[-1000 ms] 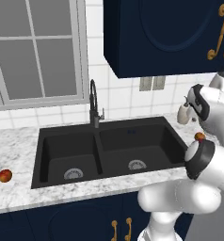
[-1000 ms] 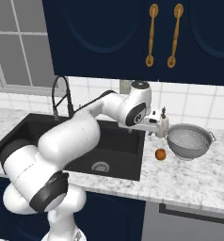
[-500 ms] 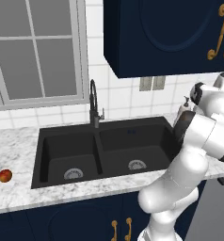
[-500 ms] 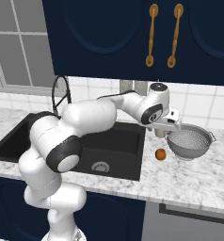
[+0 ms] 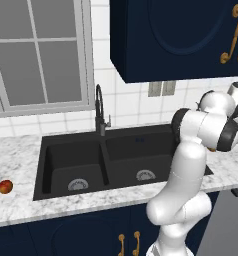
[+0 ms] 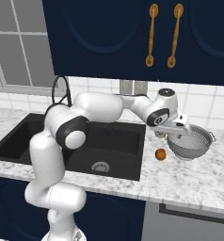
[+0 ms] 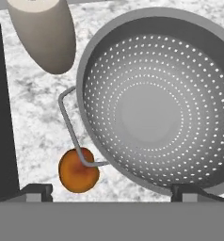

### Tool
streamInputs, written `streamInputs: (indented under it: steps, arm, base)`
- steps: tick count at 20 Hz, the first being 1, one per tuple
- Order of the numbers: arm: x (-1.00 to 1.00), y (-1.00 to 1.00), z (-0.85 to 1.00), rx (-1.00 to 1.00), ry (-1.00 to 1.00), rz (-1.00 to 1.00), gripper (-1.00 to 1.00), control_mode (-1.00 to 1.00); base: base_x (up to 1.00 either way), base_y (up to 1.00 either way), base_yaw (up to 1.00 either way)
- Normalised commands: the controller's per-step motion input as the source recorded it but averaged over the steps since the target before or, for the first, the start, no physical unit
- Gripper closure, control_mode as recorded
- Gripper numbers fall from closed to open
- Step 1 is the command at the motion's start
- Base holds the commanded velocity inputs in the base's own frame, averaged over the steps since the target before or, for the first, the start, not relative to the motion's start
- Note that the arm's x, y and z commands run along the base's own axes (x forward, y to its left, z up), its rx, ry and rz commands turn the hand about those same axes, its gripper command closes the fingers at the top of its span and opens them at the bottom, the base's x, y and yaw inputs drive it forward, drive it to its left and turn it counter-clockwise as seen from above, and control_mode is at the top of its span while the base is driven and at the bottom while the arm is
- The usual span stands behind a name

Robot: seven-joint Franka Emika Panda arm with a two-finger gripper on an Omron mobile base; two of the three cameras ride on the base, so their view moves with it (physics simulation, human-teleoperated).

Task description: Put the colander in the sink, put the apple, peach, apple in the colander, and turn on the sink faucet and pour water over the colander.

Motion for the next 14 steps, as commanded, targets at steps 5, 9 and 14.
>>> streamInputs:
  steps: [5,9,14]
  arm:
    - [0.14,0.0,-0.36,-0.01,0.0,0.04,-1.0,-1.0]
    - [0.27,0.0,-0.31,0.0,0.0,0.06,-1.0,-1.0]
    - [0.38,-0.02,-0.22,0.0,0.0,0.07,-1.0,-1.0]
  base:
    - [0.0,0.0,0.0]
    - [0.0,0.0,0.0]
    - [0.0,0.0,0.0]
